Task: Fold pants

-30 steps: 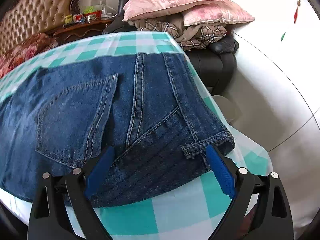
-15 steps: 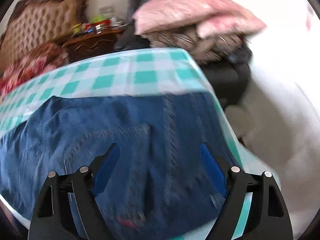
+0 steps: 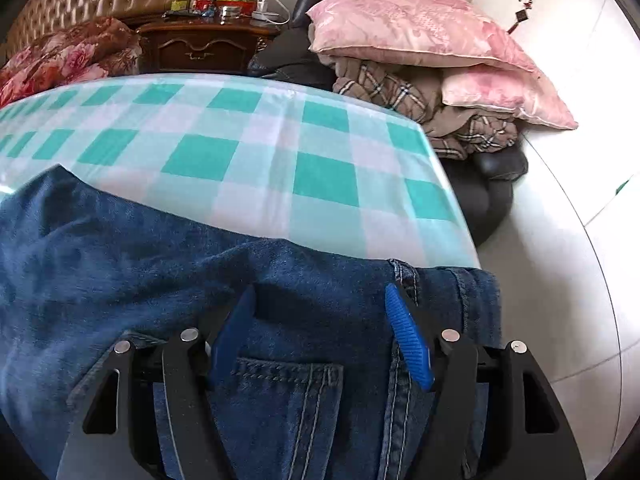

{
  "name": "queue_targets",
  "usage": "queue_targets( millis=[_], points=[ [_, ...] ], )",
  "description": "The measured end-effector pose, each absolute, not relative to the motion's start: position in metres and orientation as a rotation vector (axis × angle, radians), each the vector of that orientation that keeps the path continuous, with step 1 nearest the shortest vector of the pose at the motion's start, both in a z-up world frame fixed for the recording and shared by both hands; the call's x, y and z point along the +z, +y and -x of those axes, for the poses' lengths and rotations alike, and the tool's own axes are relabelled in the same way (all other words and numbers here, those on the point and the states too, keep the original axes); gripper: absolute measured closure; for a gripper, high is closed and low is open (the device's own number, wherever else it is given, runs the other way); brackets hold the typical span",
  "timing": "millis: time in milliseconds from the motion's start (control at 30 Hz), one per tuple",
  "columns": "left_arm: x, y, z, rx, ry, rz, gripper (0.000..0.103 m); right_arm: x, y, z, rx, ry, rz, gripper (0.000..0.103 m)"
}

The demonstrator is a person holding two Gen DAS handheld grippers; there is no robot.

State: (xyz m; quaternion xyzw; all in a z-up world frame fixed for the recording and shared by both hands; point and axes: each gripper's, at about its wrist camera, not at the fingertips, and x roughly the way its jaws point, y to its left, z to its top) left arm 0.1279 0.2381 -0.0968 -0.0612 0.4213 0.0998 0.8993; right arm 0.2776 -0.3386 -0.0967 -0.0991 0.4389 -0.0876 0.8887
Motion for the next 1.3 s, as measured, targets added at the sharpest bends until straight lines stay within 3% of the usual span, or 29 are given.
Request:
queue_targets(
  millis=[67,133,233,300,433,567,767,1300],
  points=[
    [-0.097,0.236,-0.134,0.203,0.871,0.121,0.071,-0.082,-0.329,-0.277,-0.137,0.861,0.188,0.037],
    [-0.097,0.231,-0.141,0.187,0.869,0.116,0.071,-0.08,-0.318,-0.282,-0.119,0.848,0.218,0.029],
    [-0.102,0.221,-0.159,0.145,0.876,0.124,0.068,-0.11,-0.312,-0.294,-0.142,0.966,0.295,0.027],
    [-0.109,0.22,-0.168,0.175,0.9,0.101,0.068,-0.122,-0.313,-0.288,-0.133,0.965,0.328,0.018],
    [-0.113,0.229,-0.17,0.206,0.917,0.133,0.068,-0.101,-0.32,-0.269,-0.16,0.914,0.305,0.019],
    [-0.104,0.23,-0.15,0.222,0.877,0.138,0.064,-0.079,-0.368,-0.218,-0.266,0.893,0.107,0.018],
    [-0.095,0.225,-0.121,0.216,0.852,0.176,0.063,-0.115,-0.42,-0.151,-0.298,0.991,-0.019,0.024],
    [-0.092,0.226,-0.076,0.262,0.856,0.222,0.058,-0.113,-0.416,-0.128,-0.31,0.958,0.004,0.023]
  ],
)
